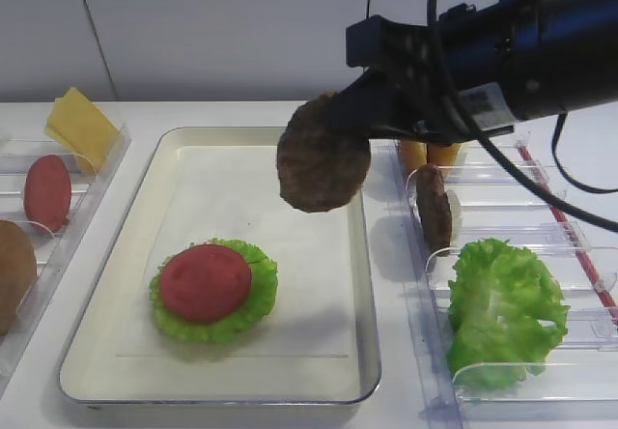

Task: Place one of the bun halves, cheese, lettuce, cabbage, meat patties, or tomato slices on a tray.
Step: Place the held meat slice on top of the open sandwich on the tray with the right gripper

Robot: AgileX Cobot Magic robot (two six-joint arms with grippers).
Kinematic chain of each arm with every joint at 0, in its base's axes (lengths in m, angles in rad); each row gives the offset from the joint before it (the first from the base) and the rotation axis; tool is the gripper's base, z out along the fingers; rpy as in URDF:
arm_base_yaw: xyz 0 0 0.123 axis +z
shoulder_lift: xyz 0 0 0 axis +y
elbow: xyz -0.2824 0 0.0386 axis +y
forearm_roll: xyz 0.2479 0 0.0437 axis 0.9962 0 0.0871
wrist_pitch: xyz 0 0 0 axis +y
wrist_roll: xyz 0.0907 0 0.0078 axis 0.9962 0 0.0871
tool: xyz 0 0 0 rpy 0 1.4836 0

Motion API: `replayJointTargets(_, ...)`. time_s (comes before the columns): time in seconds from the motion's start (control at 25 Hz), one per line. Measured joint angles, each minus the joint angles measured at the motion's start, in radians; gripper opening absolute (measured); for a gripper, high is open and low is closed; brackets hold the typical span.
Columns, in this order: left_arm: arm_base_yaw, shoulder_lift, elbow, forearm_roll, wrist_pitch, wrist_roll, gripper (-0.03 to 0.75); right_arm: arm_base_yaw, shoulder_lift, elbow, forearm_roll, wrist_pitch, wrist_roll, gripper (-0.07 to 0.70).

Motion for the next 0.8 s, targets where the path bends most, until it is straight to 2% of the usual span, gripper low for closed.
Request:
replayJointTargets(0.08, 0.0, 0.0, 0.0, 0.0, 0.0, 0.0, 0.471, 0.0, 0.021, 0.011, 0.15, 0.015, -0.12, 0.168)
replayJointTargets(0.16, 0.0, 0.0, 0.0, 0.0, 0.0, 0.0, 0.471, 0.0, 0.051, 0.016, 0.257, 0.039, -0.195, 0.168)
replayJointTargets(0.32, 0.0, 0.0, 0.0, 0.0, 0.0, 0.0, 0.471, 0.0, 0.142, 0.016, 0.405, 0.103, -0.314, 0.168)
replayJointTargets(0.6, 0.0, 0.0, 0.0, 0.0, 0.0, 0.0, 0.471, 0.004, 0.306, 0.018, 0.571, 0.232, -0.442, 0.168)
replayJointTargets(0.8, 0.0, 0.0, 0.0, 0.0, 0.0, 0.0, 0.471, 0.057, 0.372, 0.018, 0.62, 0.252, -0.52, 0.168)
